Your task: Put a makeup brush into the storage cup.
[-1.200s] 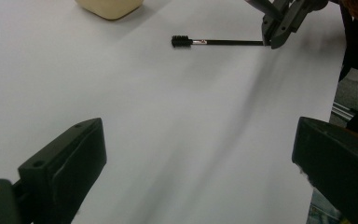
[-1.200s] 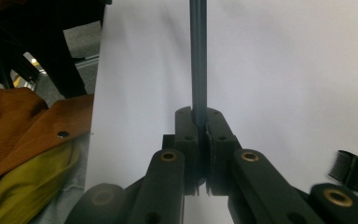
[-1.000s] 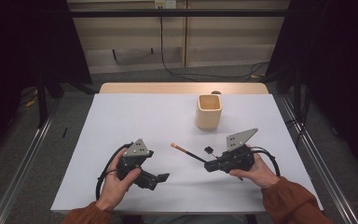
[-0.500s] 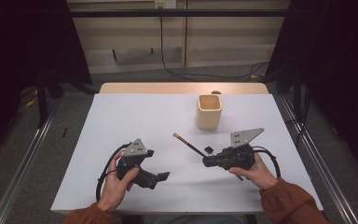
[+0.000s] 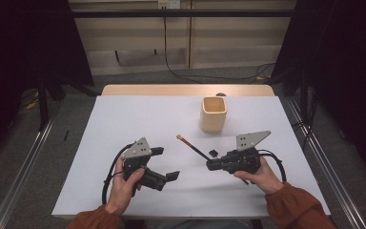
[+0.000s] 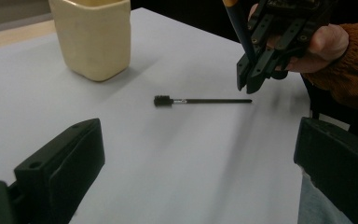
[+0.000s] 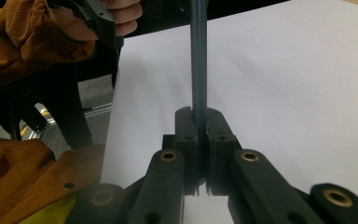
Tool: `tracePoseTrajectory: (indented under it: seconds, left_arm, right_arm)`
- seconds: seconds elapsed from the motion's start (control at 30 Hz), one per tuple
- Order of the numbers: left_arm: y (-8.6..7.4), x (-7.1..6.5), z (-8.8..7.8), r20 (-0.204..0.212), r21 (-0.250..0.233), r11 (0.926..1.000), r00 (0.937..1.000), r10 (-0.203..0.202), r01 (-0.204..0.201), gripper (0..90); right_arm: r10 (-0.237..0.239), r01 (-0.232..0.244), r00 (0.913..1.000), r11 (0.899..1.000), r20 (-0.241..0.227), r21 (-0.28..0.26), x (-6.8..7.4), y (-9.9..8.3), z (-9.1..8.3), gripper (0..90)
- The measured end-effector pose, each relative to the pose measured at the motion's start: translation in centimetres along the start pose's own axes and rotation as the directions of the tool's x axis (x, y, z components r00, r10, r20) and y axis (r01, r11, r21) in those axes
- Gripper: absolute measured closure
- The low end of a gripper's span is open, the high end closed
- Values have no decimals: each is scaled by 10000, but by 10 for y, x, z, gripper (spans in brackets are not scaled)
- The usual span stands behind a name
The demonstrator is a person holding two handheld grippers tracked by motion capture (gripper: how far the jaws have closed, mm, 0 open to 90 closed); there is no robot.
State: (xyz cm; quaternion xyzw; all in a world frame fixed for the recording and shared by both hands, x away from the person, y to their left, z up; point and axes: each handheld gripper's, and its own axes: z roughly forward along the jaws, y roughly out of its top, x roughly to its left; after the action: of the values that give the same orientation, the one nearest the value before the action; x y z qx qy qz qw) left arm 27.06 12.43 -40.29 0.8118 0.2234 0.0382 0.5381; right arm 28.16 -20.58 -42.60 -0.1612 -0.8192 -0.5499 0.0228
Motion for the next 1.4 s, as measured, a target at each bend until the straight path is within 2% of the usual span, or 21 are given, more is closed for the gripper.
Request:
tracePoseTrajectory:
  seconds: [0.1,0.23,0.3,0.37,0.4,0.47,0.57,0.63,0.73,0.83,0.9,0.93,1.03,1.1,1.17,1.23,1.4]
  left_arm:
    - [3,-3,5,-14,-166,9995,9997,252,-252,17]
    - [7,-4,12,156,-553,9984,9998,-104,113,22]
    - [9,-6,15,-63,-885,9959,9998,185,-190,27]
    - [10,-9,18,-483,-1212,9911,9977,485,-541,21]
    - [12,-9,20,-459,-1386,9887,9976,513,-573,23]
    - [16,-9,22,-73,-1407,9893,9993,370,-376,39]
    - [21,-11,28,-2,-1485,9882,9992,387,-383,38]
    - [24,-10,31,279,-1472,9889,9994,228,-184,38]
    - [27,-10,34,243,-1523,9882,9995,210,-171,46]
    - [28,-9,35,407,-1686,9856,9991,156,-85,74]
    - [30,-9,35,165,-1793,9837,9997,163,-131,90]
    - [30,-8,35,260,-1815,9834,9996,80,-32,104]
    - [32,-6,35,275,-1799,9836,9995,126,-75,170]
    - [34,-5,34,294,-1782,9839,9994,156,-101,274]
    - [36,-3,33,161,-1777,9841,9998,69,-40,318]
    - [38,0,31,297,-1841,9829,9996,-33,87,401]
    - [39,4,28,483,-2243,9738,9984,-278,379,532]
  right_arm:
    - [-52,52,10000,10000,-21,-46,1,0,0,856]
    - [-39,39,10000,9998,-13,-180,0,0,-1,856]
    - [34,-33,10000,9997,48,-237,0,0,-1,856]
    - [126,-125,9999,9995,25,-289,0,0,-2,856]
    - [117,-116,9999,9995,39,-295,0,0,-2,856]
    - [147,-145,9999,9994,66,-314,0,0,-2,857]
    - [138,-135,9999,9993,76,-360,-1,0,-2,856]
    - [149,-145,9998,9992,95,-366,-1,-1,-2,856]
    - [161,-157,9998,9993,130,-341,-1,-1,-2,856]
    - [188,-183,9997,9992,152,-364,-2,-1,-2,856]
    - [194,-188,9997,9991,160,-385,-2,-1,-3,856]
    - [197,-190,9996,9990,181,-393,-2,-1,-3,856]
    - [198,-191,9997,9991,161,-381,-2,-1,-2,856]
    - [228,-222,9997,9990,132,-386,-2,-1,-2,857]
    - [237,-232,9996,9990,132,-380,-2,-1,-1,856]
    - [251,-247,9996,9989,93,-410,-2,-1,-1,856]
    - [271,-265,9995,9989,137,-381,-2,-2,-1,856]
